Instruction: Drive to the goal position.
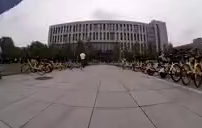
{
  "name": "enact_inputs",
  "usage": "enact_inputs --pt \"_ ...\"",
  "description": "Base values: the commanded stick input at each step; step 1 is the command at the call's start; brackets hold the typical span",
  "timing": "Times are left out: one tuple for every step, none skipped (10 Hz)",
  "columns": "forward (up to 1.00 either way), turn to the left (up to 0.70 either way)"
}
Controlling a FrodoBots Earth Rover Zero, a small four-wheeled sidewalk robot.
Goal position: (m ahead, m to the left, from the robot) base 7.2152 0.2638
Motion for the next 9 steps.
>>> enact_inputs --pt "0.6 0.01" --pt "0.6 0.01" --pt "0.6 0.01" --pt "0.6 0.01" --pt "0.6 0.01" --pt "0.6 0.01" --pt "0.6 0.01" --pt "0.6 0.01" --pt "0.6 0.01"
